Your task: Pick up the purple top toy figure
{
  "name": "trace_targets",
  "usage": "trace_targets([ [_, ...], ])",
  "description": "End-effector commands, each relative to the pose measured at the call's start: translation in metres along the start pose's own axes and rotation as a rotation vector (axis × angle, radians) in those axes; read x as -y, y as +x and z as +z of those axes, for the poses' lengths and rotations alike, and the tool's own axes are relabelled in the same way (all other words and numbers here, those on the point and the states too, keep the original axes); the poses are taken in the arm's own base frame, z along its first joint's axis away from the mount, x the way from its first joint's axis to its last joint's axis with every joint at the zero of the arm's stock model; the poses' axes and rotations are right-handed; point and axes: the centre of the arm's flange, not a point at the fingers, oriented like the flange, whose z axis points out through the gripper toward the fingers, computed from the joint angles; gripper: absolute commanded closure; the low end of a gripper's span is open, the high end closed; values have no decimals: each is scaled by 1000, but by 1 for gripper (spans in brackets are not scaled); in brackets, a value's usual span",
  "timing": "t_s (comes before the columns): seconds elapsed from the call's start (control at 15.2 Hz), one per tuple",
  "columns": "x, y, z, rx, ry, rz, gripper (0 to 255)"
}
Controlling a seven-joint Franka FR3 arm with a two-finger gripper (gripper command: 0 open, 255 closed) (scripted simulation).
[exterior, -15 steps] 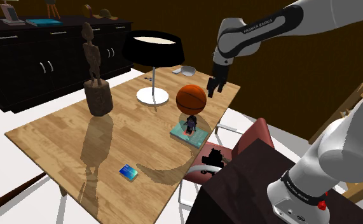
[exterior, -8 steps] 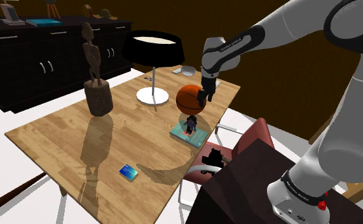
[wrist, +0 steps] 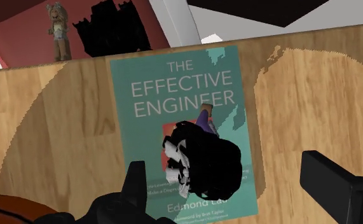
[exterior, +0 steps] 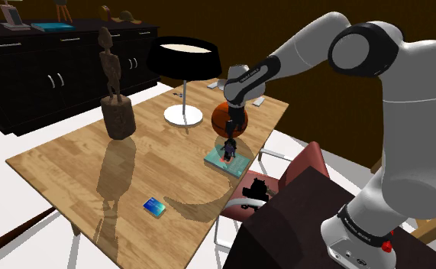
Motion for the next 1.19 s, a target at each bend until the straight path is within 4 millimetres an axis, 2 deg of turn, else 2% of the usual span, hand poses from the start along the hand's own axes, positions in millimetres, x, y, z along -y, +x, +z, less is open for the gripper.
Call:
trace_targets([
  [0.0,-1,16,18,14,-2,-14,0],
  [0.46,-2,23,54,14,-2,-14,0],
  [0.59,-2,24,57,14,-2,-14,0],
  [0.66,-2,24,57,14,-2,-14,255],
  [1.12,-2,24,56,14,-2,-14,255],
])
